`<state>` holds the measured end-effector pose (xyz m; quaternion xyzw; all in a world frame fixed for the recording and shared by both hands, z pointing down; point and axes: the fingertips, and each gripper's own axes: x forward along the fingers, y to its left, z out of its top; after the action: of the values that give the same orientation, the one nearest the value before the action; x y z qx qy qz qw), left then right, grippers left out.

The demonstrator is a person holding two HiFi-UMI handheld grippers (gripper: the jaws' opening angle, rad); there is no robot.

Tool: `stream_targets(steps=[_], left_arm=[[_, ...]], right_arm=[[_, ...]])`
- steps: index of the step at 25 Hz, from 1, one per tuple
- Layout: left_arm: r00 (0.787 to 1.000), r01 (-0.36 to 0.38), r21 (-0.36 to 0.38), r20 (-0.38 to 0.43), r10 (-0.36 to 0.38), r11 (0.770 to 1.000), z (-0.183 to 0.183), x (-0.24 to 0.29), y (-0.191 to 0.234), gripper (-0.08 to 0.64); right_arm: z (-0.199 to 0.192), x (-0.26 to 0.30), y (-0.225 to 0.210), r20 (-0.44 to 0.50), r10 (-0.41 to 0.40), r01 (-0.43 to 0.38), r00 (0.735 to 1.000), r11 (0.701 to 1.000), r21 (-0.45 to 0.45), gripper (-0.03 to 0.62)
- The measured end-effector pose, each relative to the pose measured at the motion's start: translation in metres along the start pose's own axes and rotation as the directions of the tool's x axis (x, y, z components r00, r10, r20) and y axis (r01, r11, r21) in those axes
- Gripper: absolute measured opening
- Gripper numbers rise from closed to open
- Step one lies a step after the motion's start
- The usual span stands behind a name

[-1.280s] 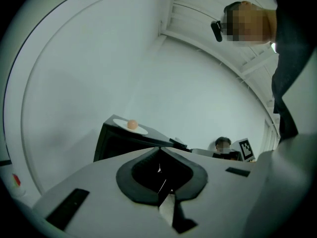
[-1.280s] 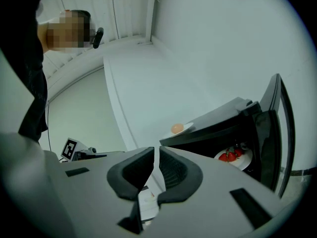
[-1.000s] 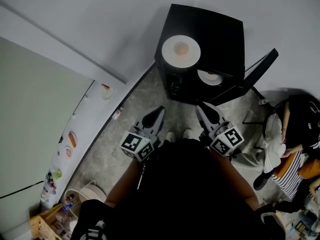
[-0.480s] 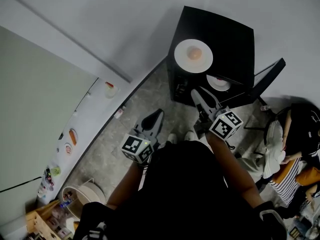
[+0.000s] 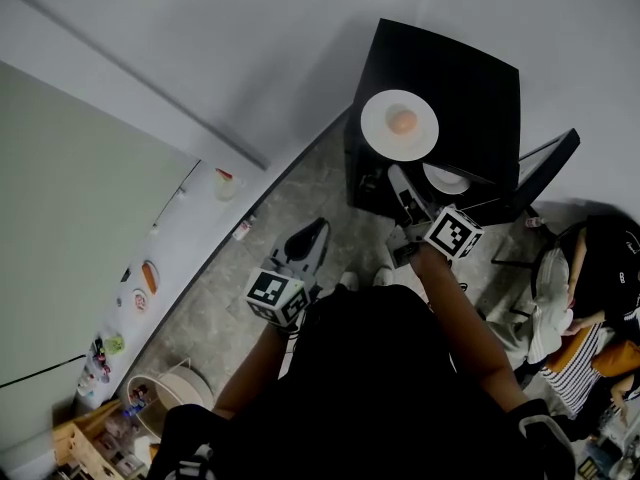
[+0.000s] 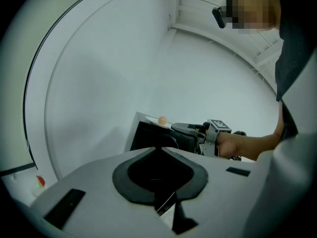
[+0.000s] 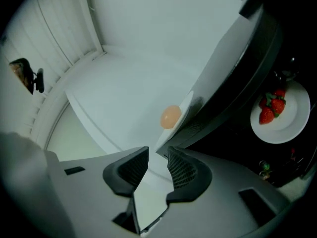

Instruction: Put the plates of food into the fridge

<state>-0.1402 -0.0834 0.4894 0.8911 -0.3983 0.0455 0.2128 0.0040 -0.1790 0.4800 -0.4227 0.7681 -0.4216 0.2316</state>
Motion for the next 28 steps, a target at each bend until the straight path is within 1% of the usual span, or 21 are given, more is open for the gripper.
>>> stream_targets(steps=[4, 7, 10, 12, 14, 16, 18, 21, 23, 28], left_arm=[[1.0, 0.003, 0.002, -0.009, -0.003, 1.0, 0.002, 0.005, 0.007, 0.025], [1.0, 0.005, 0.001, -0.01, -0.005, 1.0, 0.005, 0.007, 0.009, 0.025], [1.0, 0.005, -0.03, -0.009, -0.005, 1.0, 0.006, 0.009, 0.012, 0.025], [1.0, 0.003, -0.044, -0.013, -0.003, 0.999, 0.005, 0.01, 0.013, 0.025], [1.0, 0.004, -0.042, -0.016, -0.005, 0.999, 0.005, 0.01, 0.012, 0.025], [1.0, 0.006, -0.039, -0.017, -0.007, 0.999, 0.005, 0.011, 0.01, 0.025], [1.0, 0.01, -0.041, -0.014, -0.01, 0.999, 0.006, 0.012, 0.008, 0.025], [1.0, 0.019, -0.046, -0.016, -0.02, 0.999, 0.005, 0.013, 0.004, 0.025], [1.0, 0.021, -0.044, -0.02, -0.022, 0.999, 0.002, 0.013, 0.001, 0.025], [1.0, 0.015, -0.047, -0.018, -0.016, 0.999, -0.002, 0.005, -0.007, 0.025]], right_arm=[[0.005, 0.012, -0.004, 0.027, 0.003, -0.005, 1.0, 0.997, 0.079, 0.117], [0.009, 0.017, -0.009, 0.055, -0.01, 0.002, 0.998, 0.989, 0.146, 0.117], [0.014, 0.022, -0.011, 0.077, -0.019, 0.005, 0.997, 0.984, 0.18, 0.113], [0.014, 0.024, -0.014, 0.091, -0.022, 0.0, 0.996, 0.971, 0.24, 0.097], [0.014, 0.024, -0.012, 0.108, -0.008, -0.026, 0.994, 0.953, 0.302, 0.081], [0.014, 0.023, -0.011, 0.115, -0.001, -0.039, 0.993, 0.94, 0.339, 0.074], [0.013, 0.019, -0.012, 0.11, 0.0, -0.04, 0.994, 0.928, 0.37, 0.066], [0.01, 0.01, -0.012, 0.086, -0.002, -0.032, 0.996, 0.919, 0.394, 0.051], [0.005, 0.002, -0.011, 0.078, 0.004, -0.037, 0.997, 0.906, 0.422, 0.041], [-0.014, -0.025, -0.006, 0.048, 0.009, -0.031, 0.999, 0.877, 0.479, 0.041]])
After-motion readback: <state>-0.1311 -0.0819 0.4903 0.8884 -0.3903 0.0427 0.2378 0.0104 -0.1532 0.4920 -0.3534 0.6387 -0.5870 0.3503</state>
